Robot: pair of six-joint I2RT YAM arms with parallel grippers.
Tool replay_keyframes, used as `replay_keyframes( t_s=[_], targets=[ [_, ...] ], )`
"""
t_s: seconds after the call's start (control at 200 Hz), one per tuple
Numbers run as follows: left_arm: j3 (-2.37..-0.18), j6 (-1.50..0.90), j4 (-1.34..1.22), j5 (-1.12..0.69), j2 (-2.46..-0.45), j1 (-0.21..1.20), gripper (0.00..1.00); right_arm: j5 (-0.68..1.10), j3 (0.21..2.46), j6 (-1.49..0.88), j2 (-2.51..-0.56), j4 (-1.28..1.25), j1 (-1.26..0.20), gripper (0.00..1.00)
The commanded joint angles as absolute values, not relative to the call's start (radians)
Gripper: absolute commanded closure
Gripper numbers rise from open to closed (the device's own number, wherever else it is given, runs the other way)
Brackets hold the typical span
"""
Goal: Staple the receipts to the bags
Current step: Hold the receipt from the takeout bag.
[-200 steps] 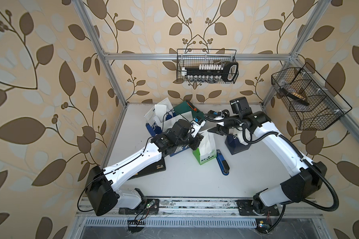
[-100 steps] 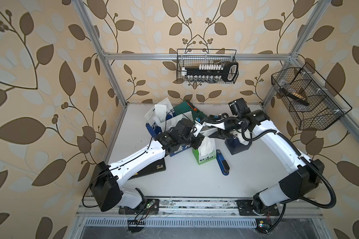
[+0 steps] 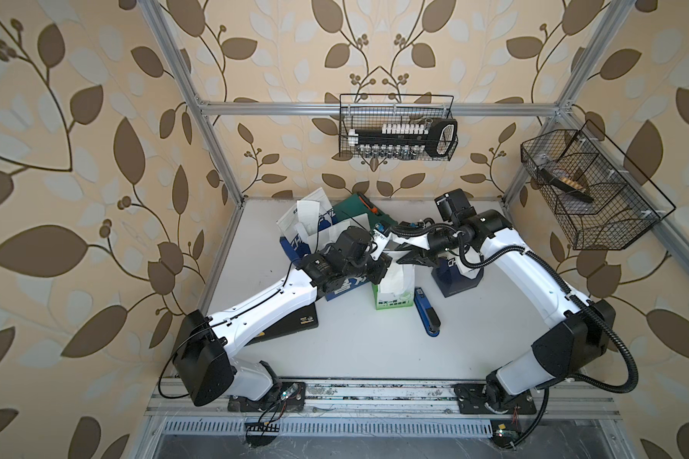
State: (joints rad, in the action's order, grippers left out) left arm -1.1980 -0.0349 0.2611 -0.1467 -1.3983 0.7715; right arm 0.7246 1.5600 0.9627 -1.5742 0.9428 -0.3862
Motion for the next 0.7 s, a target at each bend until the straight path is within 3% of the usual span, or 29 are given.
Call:
replay_keyframes(
  t_s=[0.0, 0.065, 0.28, 0.33, 0.36, 0.695],
  targets=[
    [-1.255, -0.003, 0.211, -0.157, -1.395, 0.778, 1.00, 0.759, 1.586, 0.969, -1.591, 0.959, -0.390, 0.88],
    [-1.255, -0.007, 0.202, -0.160, -1.397, 0.778, 1.00, 0.755, 1.585, 0.969, -1.591, 0.958, -0.391, 1.00],
    [-1.269, -0.008, 0.209, -0.170, -1.390, 0.778, 1.00, 0.748, 1.556, 0.973, -1.564, 0.950, -0.390, 1.00],
    [-1.276, -0.003, 0.229, -0.170, -1.383, 0.778, 0.60, 0.746, 1.547, 0.974, -1.555, 0.945, -0.390, 1.00],
    [-1.282, 0.002, 0.248, -0.169, -1.374, 0.778, 0.51, 0.743, 1.545, 0.973, -1.552, 0.946, -0.391, 1.00],
    [-1.241, 0.109, 0.339, -0.075, -1.226, 0.738, 0.49, 0.779, 1.566, 0.968, -1.545, 1.015, -0.386, 1.00]
  ],
)
